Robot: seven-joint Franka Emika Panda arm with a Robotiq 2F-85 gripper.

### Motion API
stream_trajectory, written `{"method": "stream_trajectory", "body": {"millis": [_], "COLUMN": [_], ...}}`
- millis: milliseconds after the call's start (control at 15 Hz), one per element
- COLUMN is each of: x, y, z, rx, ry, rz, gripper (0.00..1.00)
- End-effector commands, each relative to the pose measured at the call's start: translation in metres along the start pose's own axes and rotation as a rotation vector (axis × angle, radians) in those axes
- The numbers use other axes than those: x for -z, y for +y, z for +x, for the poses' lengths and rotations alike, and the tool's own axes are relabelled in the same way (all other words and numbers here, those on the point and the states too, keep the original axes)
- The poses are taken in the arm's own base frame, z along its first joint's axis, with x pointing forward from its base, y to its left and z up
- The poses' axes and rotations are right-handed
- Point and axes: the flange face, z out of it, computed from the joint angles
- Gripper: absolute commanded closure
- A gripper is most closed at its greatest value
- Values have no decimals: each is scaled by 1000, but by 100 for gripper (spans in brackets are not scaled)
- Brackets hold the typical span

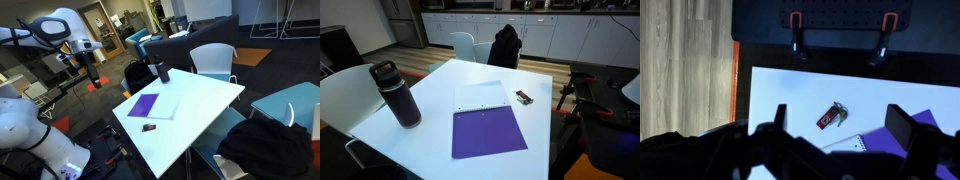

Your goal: Close the notebook

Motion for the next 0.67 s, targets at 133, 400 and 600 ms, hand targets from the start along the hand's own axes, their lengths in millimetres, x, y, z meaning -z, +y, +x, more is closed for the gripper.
{"method": "stream_trajectory", "body": {"millis": [133, 400, 600], "x": [1, 2, 13], "y": [0, -3, -26], "z": [0, 3, 20], "rx": [0, 3, 17], "ry": [-1, 14, 97], "rz": [0, 11, 55], "gripper": [0, 0, 0]}}
